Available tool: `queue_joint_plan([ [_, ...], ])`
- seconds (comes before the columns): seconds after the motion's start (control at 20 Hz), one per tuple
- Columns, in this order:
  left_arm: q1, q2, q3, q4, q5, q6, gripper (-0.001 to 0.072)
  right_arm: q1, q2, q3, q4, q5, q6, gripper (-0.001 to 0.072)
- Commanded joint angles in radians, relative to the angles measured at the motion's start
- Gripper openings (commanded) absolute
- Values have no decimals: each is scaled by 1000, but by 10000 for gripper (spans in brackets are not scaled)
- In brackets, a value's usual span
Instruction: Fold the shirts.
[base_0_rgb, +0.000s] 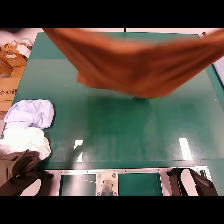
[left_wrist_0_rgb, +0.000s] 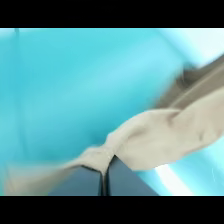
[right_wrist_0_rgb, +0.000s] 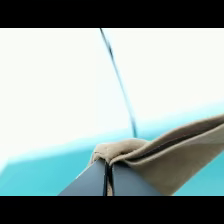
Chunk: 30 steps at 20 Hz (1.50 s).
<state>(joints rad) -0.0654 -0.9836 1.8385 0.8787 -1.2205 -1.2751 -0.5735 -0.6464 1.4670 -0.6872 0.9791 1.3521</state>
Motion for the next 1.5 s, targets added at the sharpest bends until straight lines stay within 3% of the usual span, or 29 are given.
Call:
queue_joint_plan([
  [0.0, 0, 54, 350, 17, 21, -6, 21, -14, 100, 235, -10, -211, 21, 15],
  [0.2, 0, 105, 332, 44, 43, 2, 22, -14, 89, 310, -36, -288, 21, 15],
  [0.5, 0, 56, 49, 136, 147, 1, 22, -13, -45, 175, -45, -190, 21, 15],
  [0.7, 0, -146, -32, 134, 182, 5, 22, 66, -198, -30, 6, -171, -59, 15],
  [0.9, 0, -420, -32, 70, 266, 55, 22, 196, -471, -119, 6, -236, -156, 15],
  [1.15, -8, -733, -32, -79, 324, 155, 22, 280, -823, -97, 6, -292, -161, 15],
  [1.3, -31, -856, -32, -101, 335, 176, 23, 285, -941, -98, 5, -286, -160, 16],
  [1.35, -36, -883, -32, -99, 321, 174, 23, 279, -962, -98, 0, -270, -160, 48],
  [1.4, -36, -903, -32, -97, 296, 153, 88, 266, -975, -98, -3, -245, -159, 259],
  [1.45, -29, -908, -32, -74, 275, 112, 444, 244, -977, -98, -5, -208, -156, 370],
])
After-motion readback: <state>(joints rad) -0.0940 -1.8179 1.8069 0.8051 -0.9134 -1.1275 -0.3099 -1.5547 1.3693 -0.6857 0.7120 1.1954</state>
